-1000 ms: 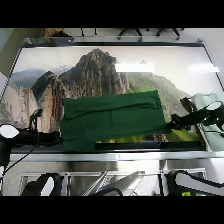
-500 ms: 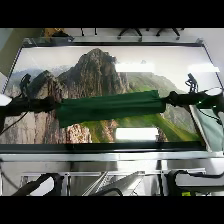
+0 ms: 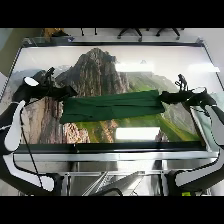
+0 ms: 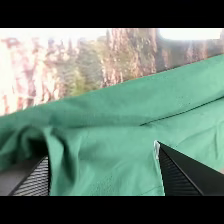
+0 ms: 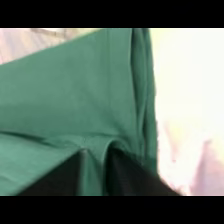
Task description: Fold the shirts.
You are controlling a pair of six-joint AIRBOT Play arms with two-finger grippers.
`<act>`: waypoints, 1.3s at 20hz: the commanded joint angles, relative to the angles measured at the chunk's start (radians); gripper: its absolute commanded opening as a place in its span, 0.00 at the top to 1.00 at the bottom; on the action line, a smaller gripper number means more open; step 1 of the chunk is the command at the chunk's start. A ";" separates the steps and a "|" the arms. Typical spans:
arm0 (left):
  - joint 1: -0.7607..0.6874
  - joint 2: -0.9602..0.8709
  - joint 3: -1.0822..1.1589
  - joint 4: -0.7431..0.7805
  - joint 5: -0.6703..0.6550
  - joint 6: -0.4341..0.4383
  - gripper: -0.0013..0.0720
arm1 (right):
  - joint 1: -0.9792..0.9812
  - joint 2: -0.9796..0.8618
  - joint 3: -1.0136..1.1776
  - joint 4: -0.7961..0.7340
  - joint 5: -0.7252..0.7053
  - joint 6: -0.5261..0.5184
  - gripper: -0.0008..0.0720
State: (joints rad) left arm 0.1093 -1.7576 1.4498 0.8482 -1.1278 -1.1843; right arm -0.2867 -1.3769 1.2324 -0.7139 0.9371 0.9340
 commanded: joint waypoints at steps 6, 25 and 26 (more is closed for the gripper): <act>0.056 -0.083 0.284 -0.006 -0.310 -0.096 0.04 | -0.079 -0.052 0.076 -0.065 0.106 0.060 0.24; -0.390 -0.096 0.261 -0.010 -0.070 -0.126 0.96 | -0.017 -0.064 0.224 0.230 0.515 0.008 0.96; -0.433 -0.109 0.230 -0.010 -0.022 -0.126 0.96 | -0.017 -0.035 0.240 0.230 0.545 0.027 0.96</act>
State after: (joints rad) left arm -0.2150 -1.8515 1.7401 0.8364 -1.2907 -1.3090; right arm -0.3042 -1.4712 1.4223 -0.5148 1.3632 0.9073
